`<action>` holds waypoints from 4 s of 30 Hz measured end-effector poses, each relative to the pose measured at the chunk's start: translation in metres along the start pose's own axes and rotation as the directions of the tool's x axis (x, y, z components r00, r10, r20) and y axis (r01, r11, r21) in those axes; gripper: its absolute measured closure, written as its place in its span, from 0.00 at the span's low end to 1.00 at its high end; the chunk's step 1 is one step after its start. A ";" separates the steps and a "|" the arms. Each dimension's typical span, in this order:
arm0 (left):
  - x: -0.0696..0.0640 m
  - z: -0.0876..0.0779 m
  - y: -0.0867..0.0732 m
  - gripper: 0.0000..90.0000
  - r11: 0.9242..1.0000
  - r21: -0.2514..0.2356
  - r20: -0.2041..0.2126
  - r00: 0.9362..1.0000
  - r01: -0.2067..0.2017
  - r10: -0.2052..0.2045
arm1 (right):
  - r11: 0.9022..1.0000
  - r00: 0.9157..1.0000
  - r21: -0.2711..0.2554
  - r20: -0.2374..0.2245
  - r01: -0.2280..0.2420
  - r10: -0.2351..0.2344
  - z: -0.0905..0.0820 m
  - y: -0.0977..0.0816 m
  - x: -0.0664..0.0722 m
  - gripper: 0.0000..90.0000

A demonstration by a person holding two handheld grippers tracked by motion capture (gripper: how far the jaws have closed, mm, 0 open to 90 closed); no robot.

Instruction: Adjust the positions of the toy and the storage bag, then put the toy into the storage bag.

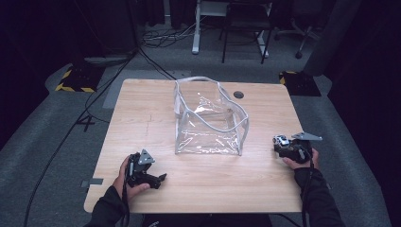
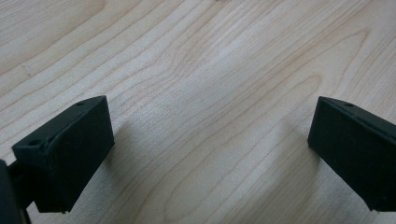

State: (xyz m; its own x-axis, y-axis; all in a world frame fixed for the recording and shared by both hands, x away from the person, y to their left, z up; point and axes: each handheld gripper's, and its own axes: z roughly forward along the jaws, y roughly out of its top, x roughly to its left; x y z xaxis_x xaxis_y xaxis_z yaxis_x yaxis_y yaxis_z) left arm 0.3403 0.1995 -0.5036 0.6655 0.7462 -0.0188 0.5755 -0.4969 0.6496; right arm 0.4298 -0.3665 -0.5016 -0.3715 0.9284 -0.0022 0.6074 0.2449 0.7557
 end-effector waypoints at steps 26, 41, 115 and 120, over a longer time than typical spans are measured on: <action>0.000 -0.001 -0.001 0.00 1.000 -0.003 -0.003 1.000 0.000 0.000 | 0.996 1.000 -0.092 0.025 -0.001 0.003 -0.008 -0.003 0.000 0.53; 0.000 -0.001 -0.002 0.01 1.000 -0.005 -0.005 1.000 -0.001 0.001 | 0.991 1.000 -0.131 0.028 0.017 -0.013 -0.011 -0.004 0.002 0.53; 0.000 -0.002 -0.002 0.01 1.000 -0.005 -0.003 1.000 -0.005 0.005 | 0.945 0.995 -0.315 -0.030 0.085 -0.099 -0.091 0.113 0.016 0.53; 0.000 -0.002 -0.002 0.01 1.000 -0.004 -0.003 1.000 -0.005 0.004 | 0.939 0.994 -0.333 -0.036 0.083 -0.101 -0.097 0.123 0.018 0.53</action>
State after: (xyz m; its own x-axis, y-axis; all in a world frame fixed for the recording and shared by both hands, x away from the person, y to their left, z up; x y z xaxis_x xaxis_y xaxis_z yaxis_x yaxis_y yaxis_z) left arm 0.3382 0.2015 -0.5037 0.6664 0.7454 -0.0133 0.5705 -0.4984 0.6528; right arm 0.4296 -0.3464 -0.3447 -0.4561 0.8882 -0.0548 0.3057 0.2142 0.9277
